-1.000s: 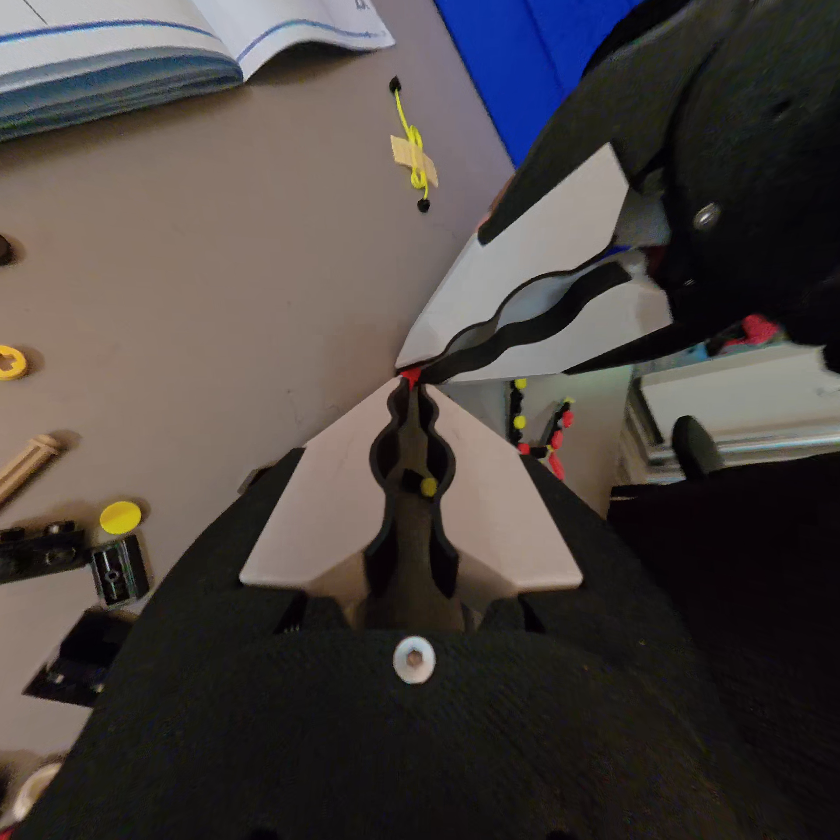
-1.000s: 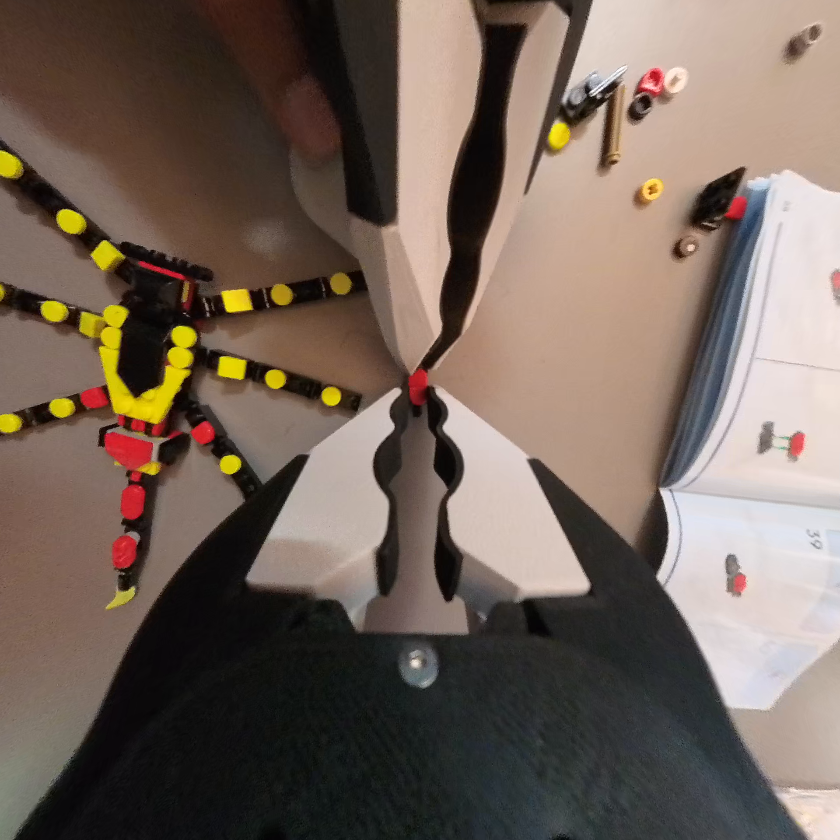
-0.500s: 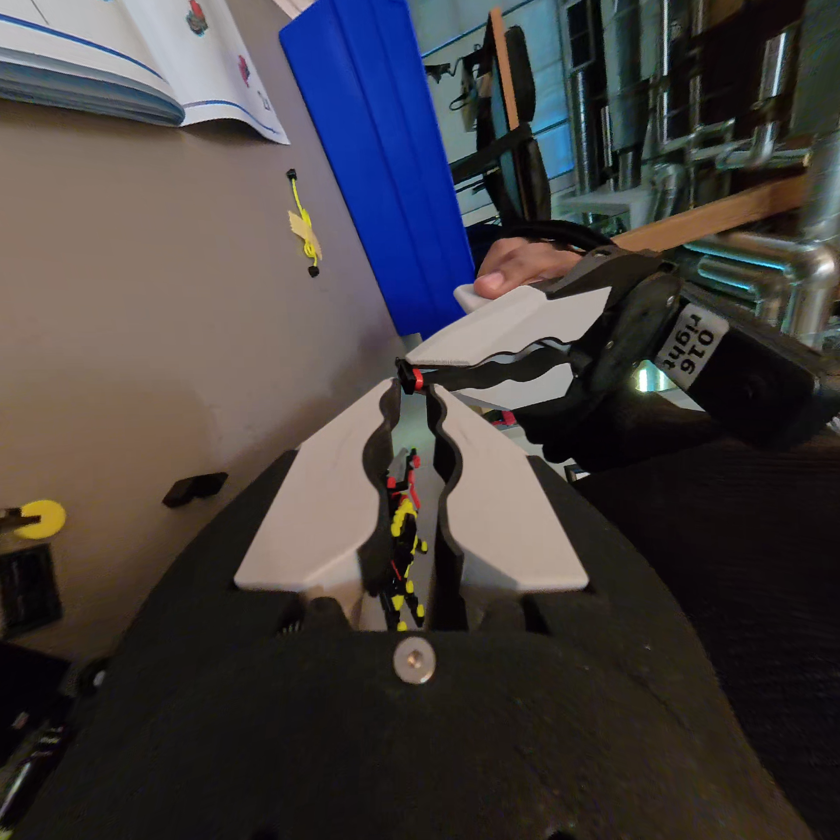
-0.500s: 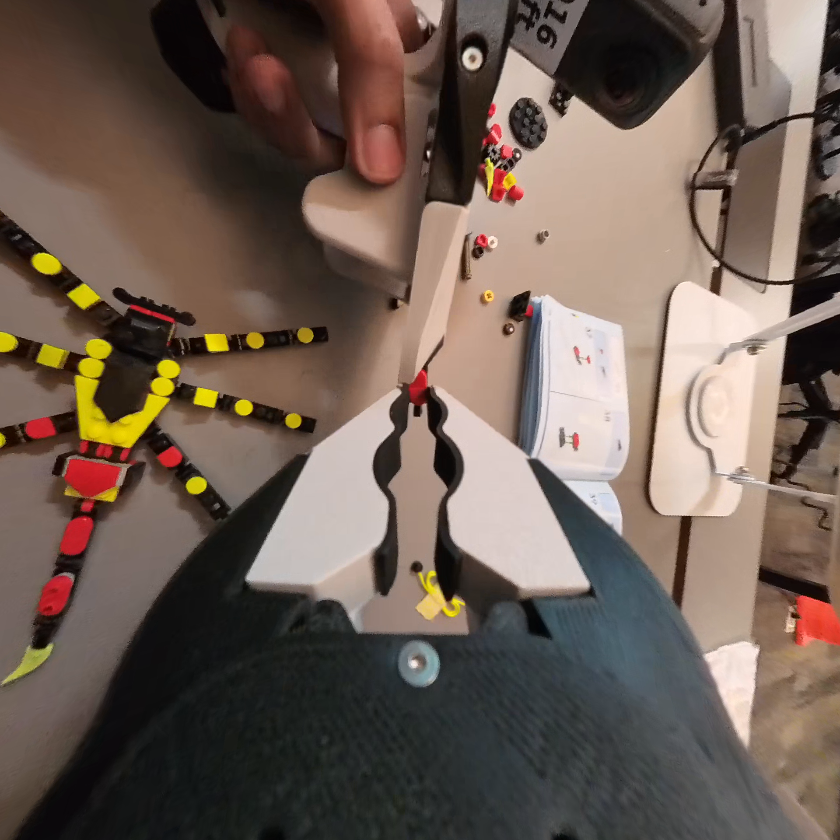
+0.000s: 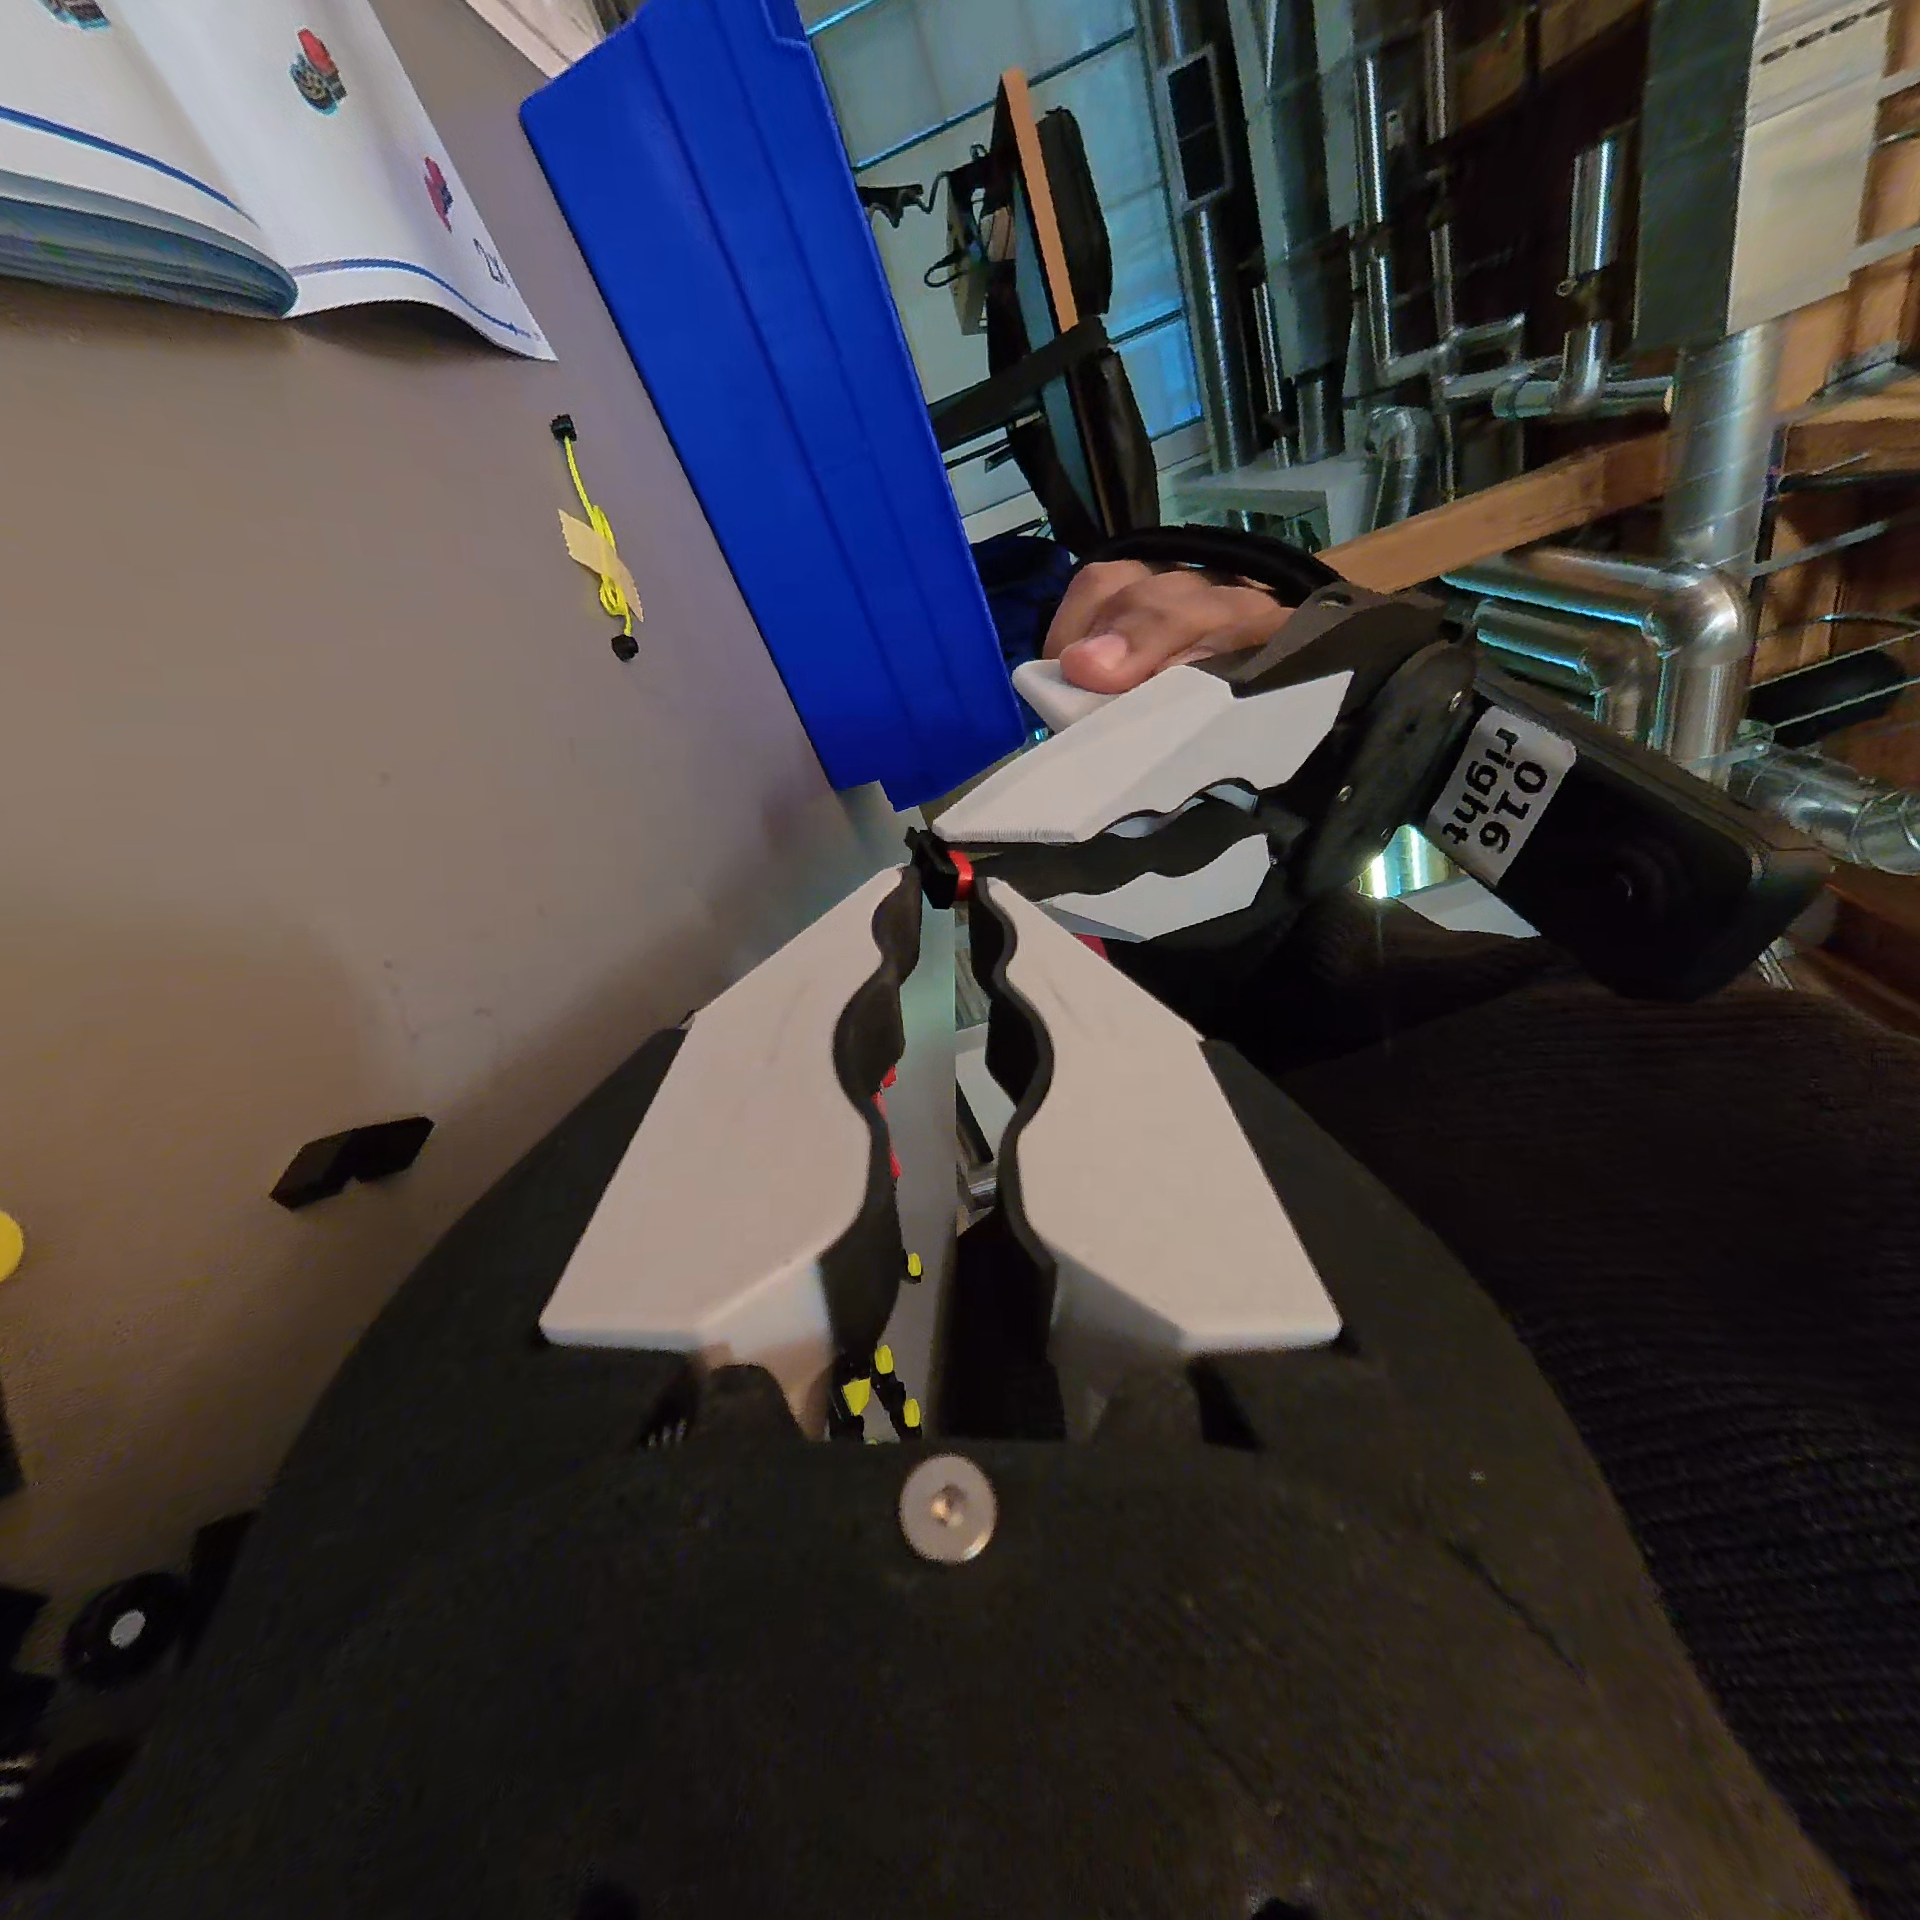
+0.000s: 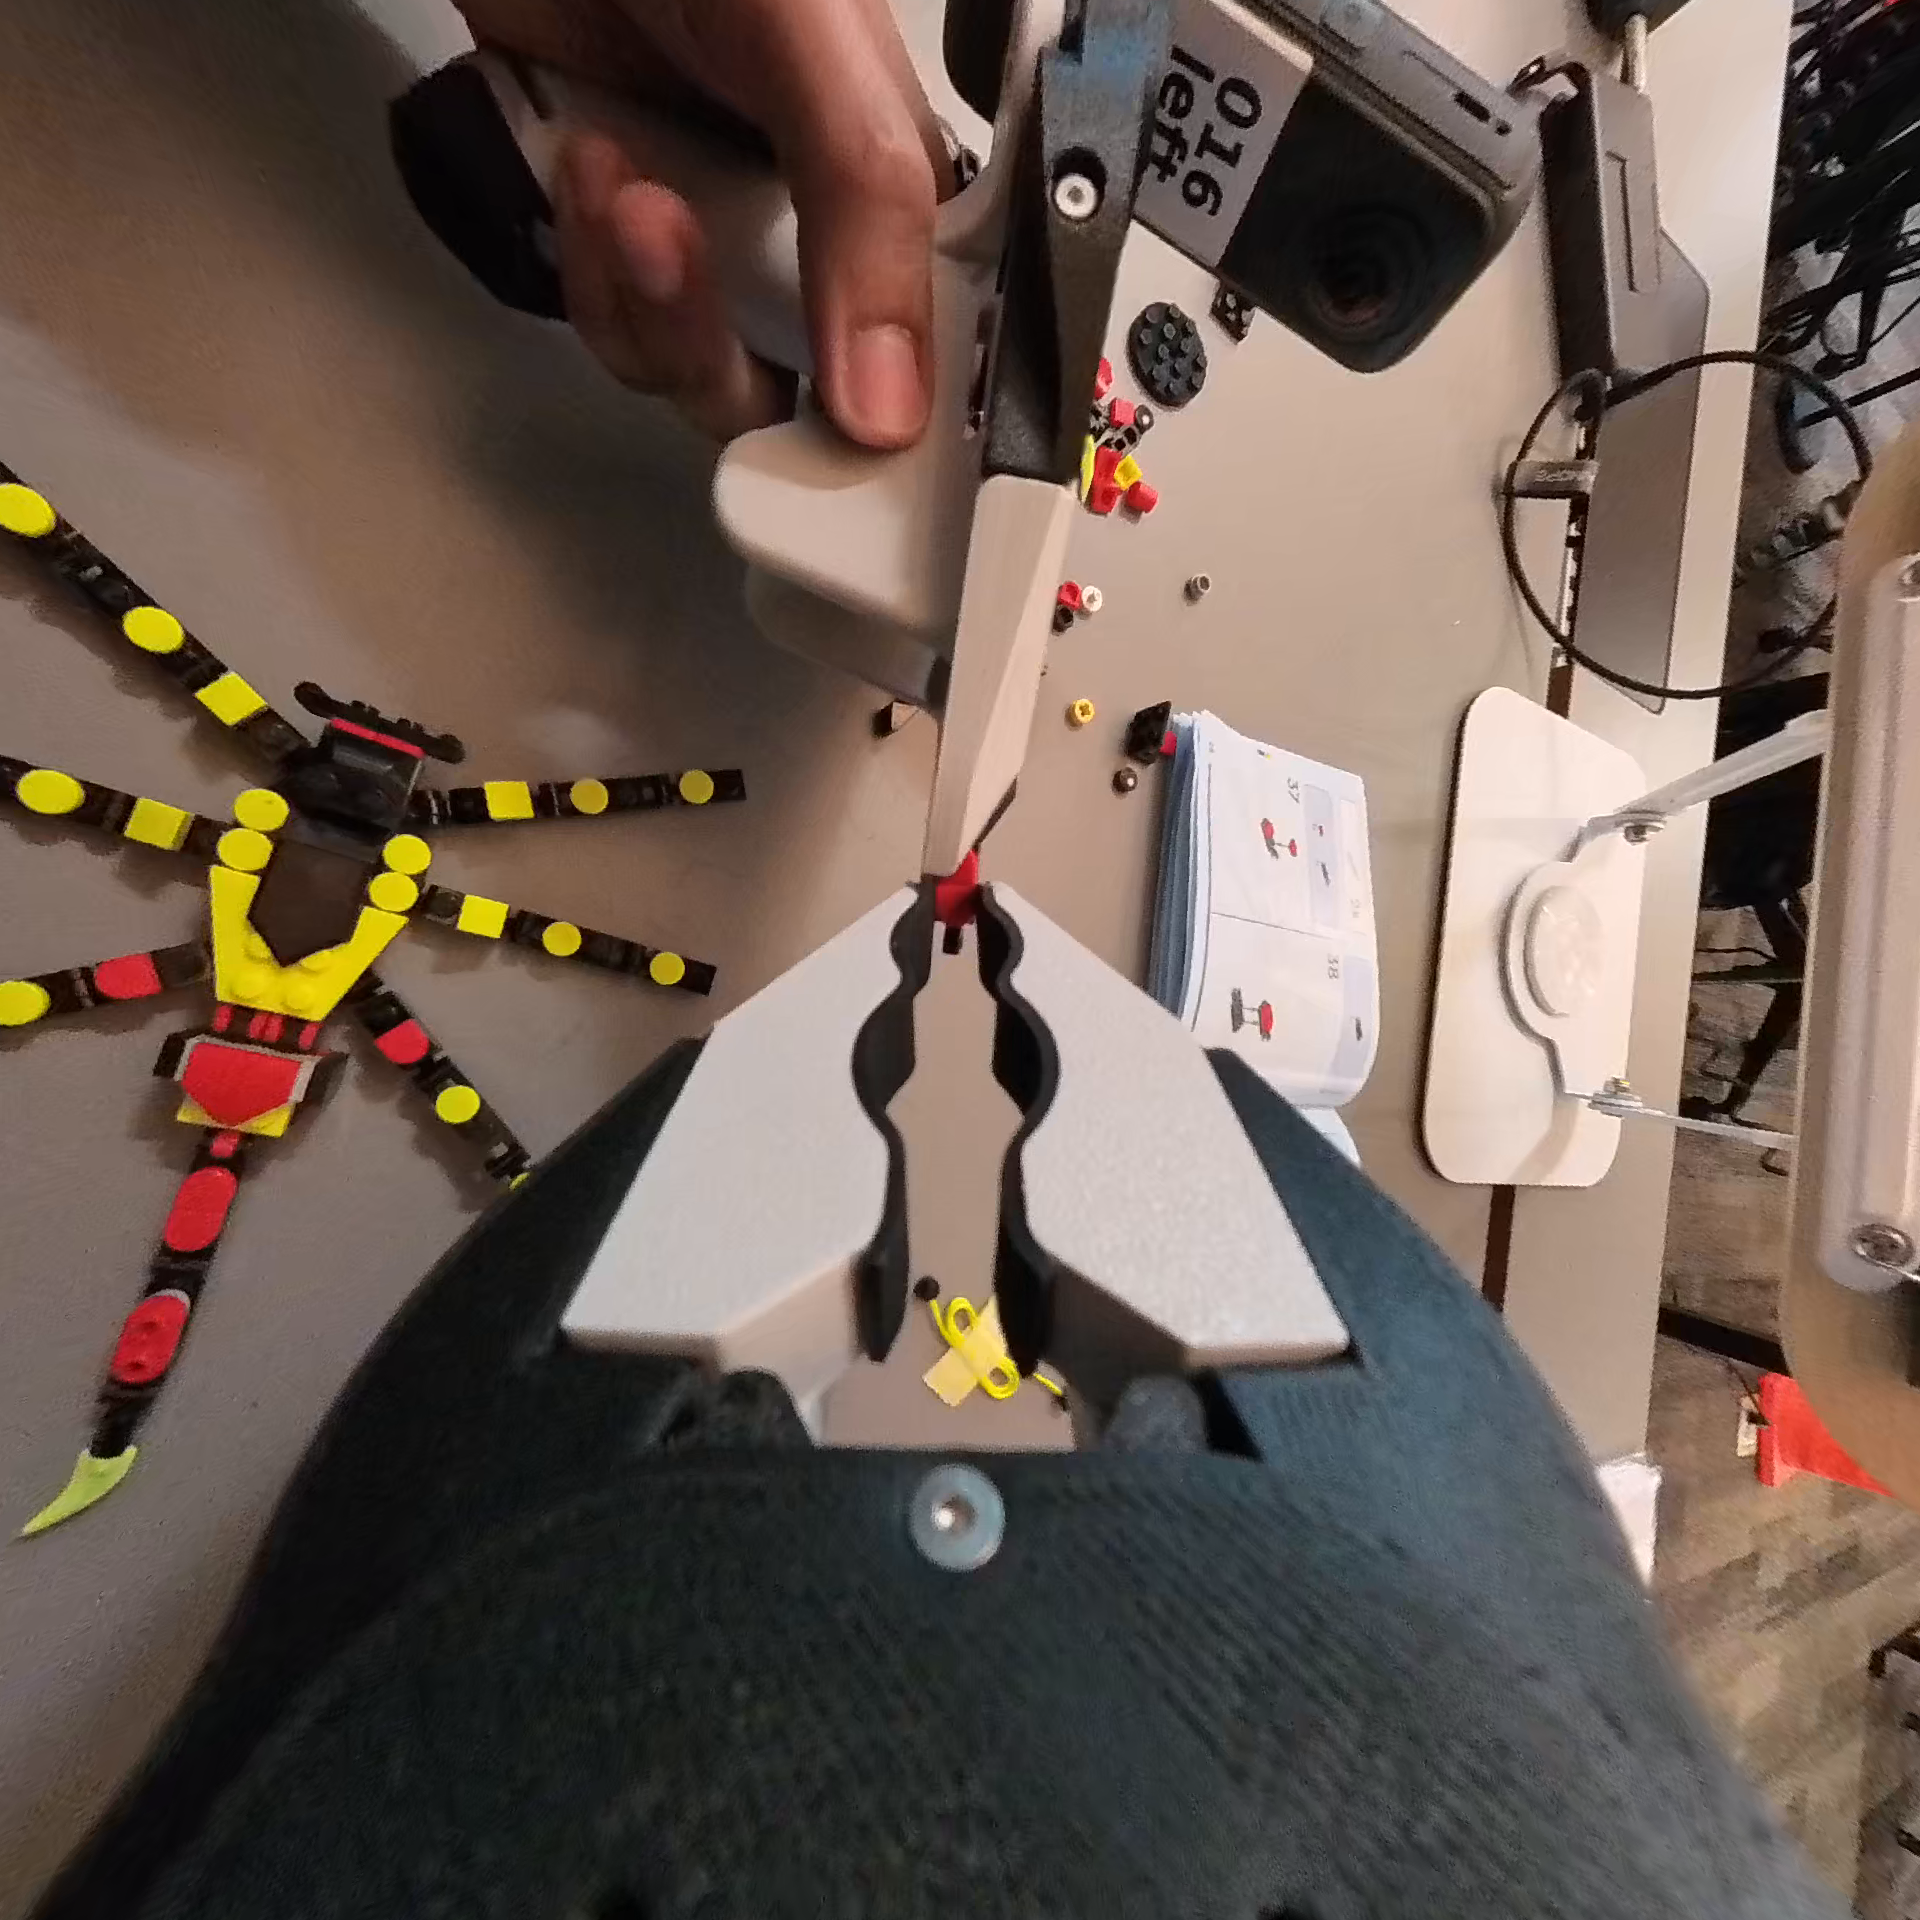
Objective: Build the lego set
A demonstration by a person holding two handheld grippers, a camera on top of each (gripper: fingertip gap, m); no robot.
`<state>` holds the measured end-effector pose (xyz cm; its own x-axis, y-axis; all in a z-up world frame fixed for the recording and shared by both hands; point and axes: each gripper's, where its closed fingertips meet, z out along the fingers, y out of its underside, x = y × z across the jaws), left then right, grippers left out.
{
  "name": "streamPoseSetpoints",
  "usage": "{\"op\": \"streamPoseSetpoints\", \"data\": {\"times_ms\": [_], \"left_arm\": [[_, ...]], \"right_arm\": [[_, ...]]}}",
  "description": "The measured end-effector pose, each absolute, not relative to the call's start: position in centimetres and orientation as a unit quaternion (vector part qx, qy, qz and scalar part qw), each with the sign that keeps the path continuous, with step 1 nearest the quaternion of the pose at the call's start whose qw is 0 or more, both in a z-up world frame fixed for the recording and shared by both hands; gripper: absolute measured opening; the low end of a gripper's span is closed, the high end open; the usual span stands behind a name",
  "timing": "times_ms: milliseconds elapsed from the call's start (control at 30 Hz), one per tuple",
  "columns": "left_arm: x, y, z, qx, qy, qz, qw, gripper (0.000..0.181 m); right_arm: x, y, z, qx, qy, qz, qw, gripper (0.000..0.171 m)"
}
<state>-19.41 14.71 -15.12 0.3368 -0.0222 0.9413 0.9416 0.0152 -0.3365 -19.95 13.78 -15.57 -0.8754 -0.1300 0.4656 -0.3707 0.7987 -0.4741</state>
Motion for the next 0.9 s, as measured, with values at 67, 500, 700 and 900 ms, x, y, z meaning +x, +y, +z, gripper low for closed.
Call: {"op": "streamPoseSetpoints", "data": {"times_ms": [67, 500, 700, 900], "left_arm": [[-19.4, 14.6, -15.1, -0.568, -0.403, -0.411, 0.588, 0.006], [-20.5, 13.9, -14.9, -0.536, -0.419, -0.410, 0.608, 0.004], [-20.5, 13.4, -12.1, -0.529, -0.354, -0.377, 0.673, 0.004], [-19.0, 13.6, -10.5, -0.577, -0.265, -0.310, 0.708, 0.004]], "right_arm": [[-19.9, 13.7, -15.5, 0.139, -0.923, 0.287, 0.214, 0.006], [-20.4, 14.2, -14.6, 0.038, -0.928, 0.339, 0.151, 0.032], [-20.5, 13.9, -10.6, -0.209, -0.811, 0.544, -0.052, 0.051], [-19.5, 15.6, -8.6, -0.267, -0.669, 0.688, -0.088, 0.032]]}}
